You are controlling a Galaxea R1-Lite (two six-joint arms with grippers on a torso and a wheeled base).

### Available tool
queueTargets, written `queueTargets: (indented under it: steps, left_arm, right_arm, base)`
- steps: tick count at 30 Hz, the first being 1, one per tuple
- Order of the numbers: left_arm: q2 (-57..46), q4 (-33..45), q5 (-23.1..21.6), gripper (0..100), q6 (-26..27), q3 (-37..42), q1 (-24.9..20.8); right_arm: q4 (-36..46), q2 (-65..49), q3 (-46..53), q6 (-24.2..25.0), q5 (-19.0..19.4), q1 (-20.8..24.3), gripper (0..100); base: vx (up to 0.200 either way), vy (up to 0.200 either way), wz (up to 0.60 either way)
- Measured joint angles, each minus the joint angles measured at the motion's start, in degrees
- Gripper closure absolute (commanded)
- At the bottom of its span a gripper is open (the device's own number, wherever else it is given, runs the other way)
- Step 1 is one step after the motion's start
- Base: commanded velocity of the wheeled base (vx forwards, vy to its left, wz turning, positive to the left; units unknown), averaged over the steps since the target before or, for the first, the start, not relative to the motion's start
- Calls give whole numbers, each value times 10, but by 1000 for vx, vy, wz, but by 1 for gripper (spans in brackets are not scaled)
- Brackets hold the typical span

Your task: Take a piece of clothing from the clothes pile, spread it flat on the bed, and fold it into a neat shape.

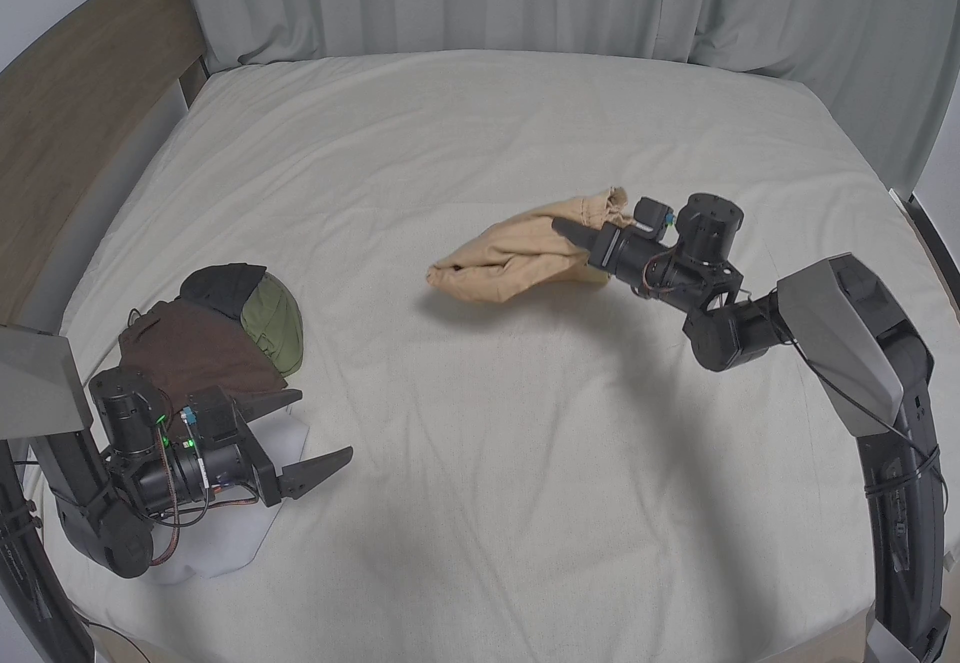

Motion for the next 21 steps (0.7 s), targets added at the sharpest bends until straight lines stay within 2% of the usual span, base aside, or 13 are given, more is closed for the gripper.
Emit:
queueTargets:
  steps: [8,13,17,21]
  left_arm:
    - [-2,0,-1,0,0,0,2]
    - [-4,0,-1,0,0,0,2]
    - [-5,0,-2,0,0,1,1]
    - [-6,0,-2,0,0,2,0]
  right_arm:
    - [-86,5,154,-12,-1,4,100]
    - [-169,8,253,-31,-2,4,100]
    - [-209,22,294,-51,-2,4,100]
    - [-214,35,308,-58,-3,5,100]
  base:
    - [0,0,0]
    - [0,0,0]
    - [0,0,0]
    - [0,0,0]
